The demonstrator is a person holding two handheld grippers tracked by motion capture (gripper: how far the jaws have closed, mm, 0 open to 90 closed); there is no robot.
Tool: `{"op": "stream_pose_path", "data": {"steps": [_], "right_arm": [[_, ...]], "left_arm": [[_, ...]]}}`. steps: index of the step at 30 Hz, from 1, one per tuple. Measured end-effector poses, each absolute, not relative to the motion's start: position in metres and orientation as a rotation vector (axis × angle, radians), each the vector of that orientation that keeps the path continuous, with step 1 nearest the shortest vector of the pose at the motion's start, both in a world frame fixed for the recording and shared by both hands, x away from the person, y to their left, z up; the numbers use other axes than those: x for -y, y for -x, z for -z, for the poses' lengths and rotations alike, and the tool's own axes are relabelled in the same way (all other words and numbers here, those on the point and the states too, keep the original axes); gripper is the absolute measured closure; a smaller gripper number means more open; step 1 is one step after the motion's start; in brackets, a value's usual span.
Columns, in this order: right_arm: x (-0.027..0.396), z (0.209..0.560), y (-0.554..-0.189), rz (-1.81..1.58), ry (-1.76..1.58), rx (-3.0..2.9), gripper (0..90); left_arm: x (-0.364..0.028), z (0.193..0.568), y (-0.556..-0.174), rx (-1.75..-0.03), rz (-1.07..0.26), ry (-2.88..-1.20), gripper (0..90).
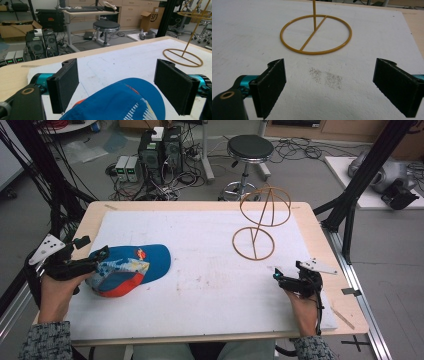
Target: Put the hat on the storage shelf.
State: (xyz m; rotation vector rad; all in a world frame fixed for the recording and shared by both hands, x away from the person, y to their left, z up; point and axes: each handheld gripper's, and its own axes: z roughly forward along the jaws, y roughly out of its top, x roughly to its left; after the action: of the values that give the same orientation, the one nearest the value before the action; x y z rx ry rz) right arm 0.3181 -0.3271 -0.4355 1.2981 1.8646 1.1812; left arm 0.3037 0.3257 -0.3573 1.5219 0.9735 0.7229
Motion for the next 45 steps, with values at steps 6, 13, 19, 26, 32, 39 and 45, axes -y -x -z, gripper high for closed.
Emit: {"op": "stream_pose_path", "data": {"steps": [6, 13, 19, 26, 32, 39, 45], "right_arm": [[0.331, 0.435, -0.312, -1.175, -1.288, -1.861, 10.3], [0.333, 0.436, -0.310, -1.174, -1.295, -1.870, 10.3], [0.333, 0.438, -0.312, -1.161, -1.313, -1.883, 10.3], [0.332, 0.438, -0.314, -1.156, -1.306, -1.891, 10.4], [0.332, 0.437, -0.312, -1.160, -1.307, -1.884, 10.4], [0.331, 0.438, -0.313, -1.155, -1.306, -1.893, 10.4], [0.333, 0.438, -0.313, -1.158, -1.312, -1.886, 10.4]], "left_arm": [[-0.330, 0.358, -0.308, -0.986, -0.724, -1.532, 20.1], [-0.338, 0.368, -0.315, -1.039, -0.725, -1.564, 20.4], [-0.343, 0.378, -0.319, -1.070, -0.692, -1.585, 21.3], [-0.347, 0.385, -0.320, -1.085, -0.703, -1.614, 24.8], [-0.347, 0.395, -0.323, -1.096, -0.696, -1.656, 27.9], [-0.347, 0.399, -0.325, -1.106, -0.677, -1.686, 41.5], [-0.347, 0.399, -0.324, -1.097, -0.664, -1.696, 54.3]]}}
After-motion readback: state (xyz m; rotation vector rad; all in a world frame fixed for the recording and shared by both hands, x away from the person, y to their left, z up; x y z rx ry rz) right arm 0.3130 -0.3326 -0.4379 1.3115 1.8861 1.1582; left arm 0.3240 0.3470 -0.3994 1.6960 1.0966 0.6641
